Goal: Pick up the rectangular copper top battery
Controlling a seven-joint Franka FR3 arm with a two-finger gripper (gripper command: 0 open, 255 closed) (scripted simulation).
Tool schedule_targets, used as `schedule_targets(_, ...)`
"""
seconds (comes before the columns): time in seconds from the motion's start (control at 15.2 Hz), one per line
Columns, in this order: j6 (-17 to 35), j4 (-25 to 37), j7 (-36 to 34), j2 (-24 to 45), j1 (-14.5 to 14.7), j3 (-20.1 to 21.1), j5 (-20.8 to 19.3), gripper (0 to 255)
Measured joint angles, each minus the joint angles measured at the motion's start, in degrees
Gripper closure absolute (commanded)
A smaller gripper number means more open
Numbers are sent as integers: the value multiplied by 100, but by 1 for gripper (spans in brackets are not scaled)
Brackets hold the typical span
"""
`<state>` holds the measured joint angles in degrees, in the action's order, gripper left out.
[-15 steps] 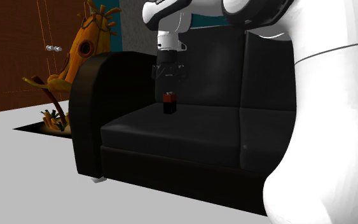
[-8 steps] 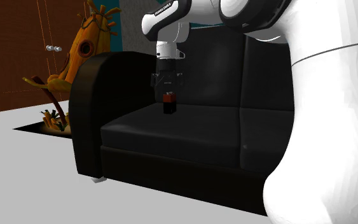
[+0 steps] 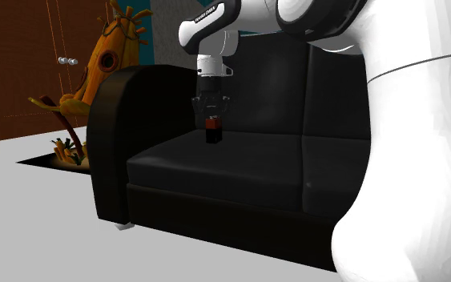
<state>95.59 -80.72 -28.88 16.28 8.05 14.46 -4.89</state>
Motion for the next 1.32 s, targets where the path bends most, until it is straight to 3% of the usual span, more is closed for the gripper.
schedule_targets(0.53, -241, 254, 5, 24, 13, 3, -4, 255)
schedule_targets(1.32, -1324, 1700, -1, 395, 141, 16, -99, 255)
